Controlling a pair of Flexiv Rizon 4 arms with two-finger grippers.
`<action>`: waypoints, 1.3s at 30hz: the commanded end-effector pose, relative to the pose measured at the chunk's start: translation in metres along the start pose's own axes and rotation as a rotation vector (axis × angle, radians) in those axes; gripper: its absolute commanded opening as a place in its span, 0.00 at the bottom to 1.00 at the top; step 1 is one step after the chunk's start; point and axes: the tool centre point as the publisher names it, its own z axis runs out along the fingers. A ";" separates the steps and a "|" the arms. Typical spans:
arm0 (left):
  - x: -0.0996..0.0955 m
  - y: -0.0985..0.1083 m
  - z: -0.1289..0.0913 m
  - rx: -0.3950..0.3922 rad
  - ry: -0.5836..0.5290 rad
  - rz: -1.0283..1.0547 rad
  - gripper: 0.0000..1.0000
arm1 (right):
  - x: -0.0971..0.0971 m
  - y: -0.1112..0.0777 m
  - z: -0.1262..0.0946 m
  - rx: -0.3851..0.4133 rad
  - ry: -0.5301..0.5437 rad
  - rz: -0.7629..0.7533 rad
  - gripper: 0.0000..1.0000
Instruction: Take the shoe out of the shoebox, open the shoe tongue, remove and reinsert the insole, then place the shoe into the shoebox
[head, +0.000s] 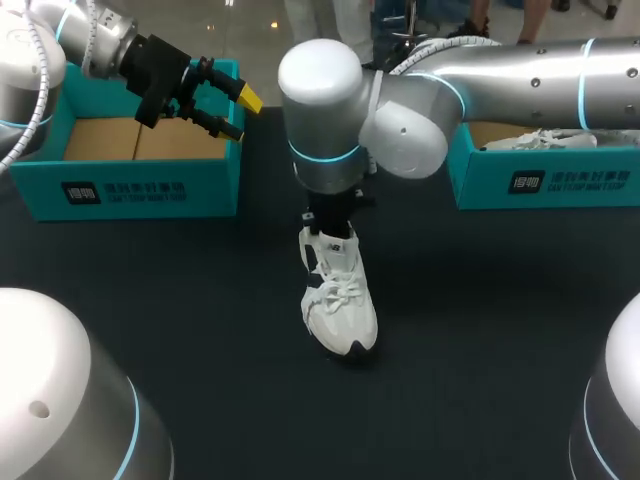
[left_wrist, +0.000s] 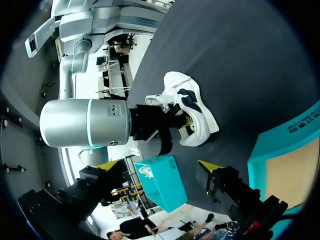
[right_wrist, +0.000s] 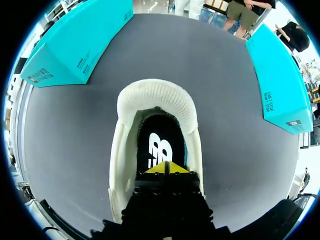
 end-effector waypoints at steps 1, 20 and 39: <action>0.000 0.000 0.000 0.001 0.003 0.001 1.00 | 0.008 0.004 0.015 0.017 0.002 -0.008 0.00; 0.000 0.000 0.000 0.001 0.003 0.001 1.00 | -0.003 0.016 -0.016 -0.136 -0.098 0.028 0.00; 0.000 0.000 0.000 0.001 0.003 0.001 1.00 | 0.003 0.032 0.020 -0.140 -0.111 0.000 0.00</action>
